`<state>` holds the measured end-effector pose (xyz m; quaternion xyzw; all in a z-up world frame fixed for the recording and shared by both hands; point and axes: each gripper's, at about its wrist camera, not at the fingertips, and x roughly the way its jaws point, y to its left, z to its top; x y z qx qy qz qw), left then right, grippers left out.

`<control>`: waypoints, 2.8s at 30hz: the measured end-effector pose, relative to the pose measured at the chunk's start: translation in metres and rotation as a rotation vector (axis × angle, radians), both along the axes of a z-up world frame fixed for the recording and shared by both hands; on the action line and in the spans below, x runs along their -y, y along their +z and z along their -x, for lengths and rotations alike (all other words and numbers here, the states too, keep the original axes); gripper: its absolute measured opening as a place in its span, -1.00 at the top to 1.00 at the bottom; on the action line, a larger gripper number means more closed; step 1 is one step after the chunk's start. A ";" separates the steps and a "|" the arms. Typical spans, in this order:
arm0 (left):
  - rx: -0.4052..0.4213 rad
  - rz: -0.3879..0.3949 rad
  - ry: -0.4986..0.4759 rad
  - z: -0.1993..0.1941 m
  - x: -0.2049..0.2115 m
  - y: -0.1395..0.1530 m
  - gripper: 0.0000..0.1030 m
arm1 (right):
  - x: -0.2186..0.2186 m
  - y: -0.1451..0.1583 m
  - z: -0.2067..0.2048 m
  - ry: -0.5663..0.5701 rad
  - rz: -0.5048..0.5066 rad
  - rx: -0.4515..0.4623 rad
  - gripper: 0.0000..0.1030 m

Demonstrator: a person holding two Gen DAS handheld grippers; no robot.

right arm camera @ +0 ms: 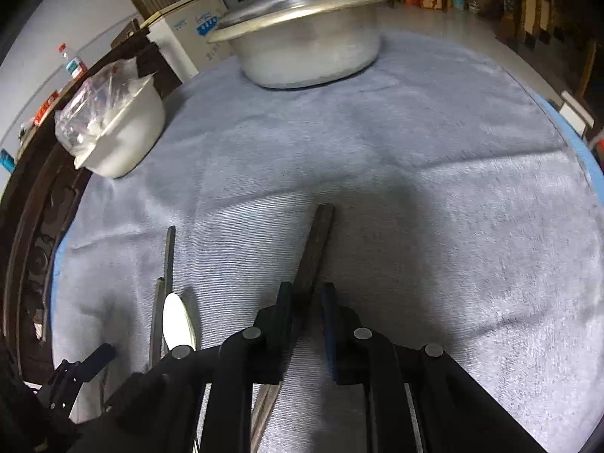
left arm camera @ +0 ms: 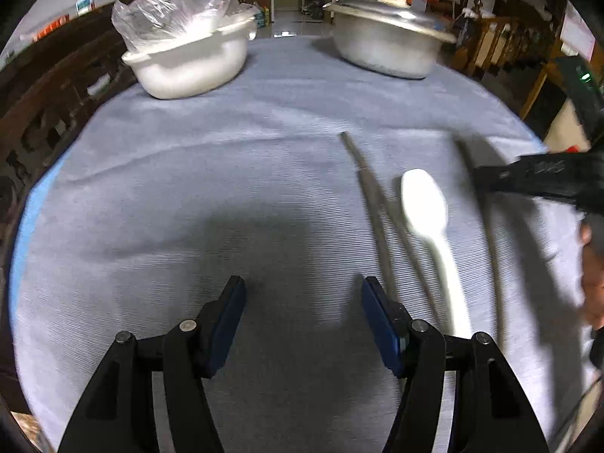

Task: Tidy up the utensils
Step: 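Grasp a chopstick with the left gripper while the right gripper lifts its chopstick, then carry both held chopsticks up and over the gray metal cup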

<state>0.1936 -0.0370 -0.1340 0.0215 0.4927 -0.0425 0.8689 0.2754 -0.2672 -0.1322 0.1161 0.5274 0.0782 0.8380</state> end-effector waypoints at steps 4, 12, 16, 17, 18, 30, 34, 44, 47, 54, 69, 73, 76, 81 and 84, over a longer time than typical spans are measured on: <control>-0.027 0.049 0.024 -0.007 -0.014 0.002 -0.25 | 0.023 0.001 -0.003 -0.058 -0.083 -0.008 0.67; -0.017 0.106 -0.007 -0.021 0.002 0.014 -0.25 | 0.018 0.000 -0.026 -0.077 -0.117 -0.024 0.63; -0.023 0.072 -0.016 -0.029 0.014 0.011 -0.25 | 0.010 -0.001 -0.030 -0.075 -0.067 -0.019 0.64; -0.033 0.070 -0.011 -0.032 0.014 0.008 -0.25 | 0.008 -0.001 -0.030 -0.070 -0.037 -0.018 0.72; -0.044 0.069 -0.007 -0.033 0.012 0.006 -0.25 | 0.007 0.000 -0.030 -0.061 -0.015 -0.013 0.75; -0.093 0.117 -0.004 -0.045 0.002 0.009 -0.28 | 0.003 0.005 -0.046 -0.098 0.097 -0.108 0.68; -0.104 0.041 -0.014 -0.050 0.015 0.008 -0.28 | -0.013 0.006 -0.058 -0.073 0.204 -0.152 0.70; -0.224 -0.023 -0.032 -0.084 0.035 0.002 -0.27 | -0.041 0.004 -0.057 0.015 0.348 -0.141 0.84; -0.248 -0.021 -0.020 -0.094 0.034 0.003 -0.17 | -0.034 0.006 -0.038 0.030 0.326 -0.150 0.88; -0.222 0.001 -0.015 -0.102 0.034 0.006 0.79 | -0.011 0.005 -0.008 0.039 0.227 -0.163 0.88; 0.010 0.160 0.142 -0.015 -0.026 0.072 0.89 | 0.063 0.076 0.081 -0.042 -0.057 0.113 0.89; 0.127 0.163 0.180 0.019 -0.050 0.112 0.89 | 0.067 0.112 0.116 -0.068 -0.045 0.237 0.89; 0.229 0.176 0.217 0.047 -0.055 0.139 0.90 | 0.068 0.133 0.151 -0.094 -0.029 0.337 0.89; 0.403 0.225 0.271 0.105 -0.062 0.171 0.90 | 0.069 0.162 0.214 -0.135 -0.006 0.494 0.89; 0.484 0.228 0.283 0.133 -0.059 0.189 0.90 | 0.064 0.172 0.248 -0.157 0.010 0.570 0.89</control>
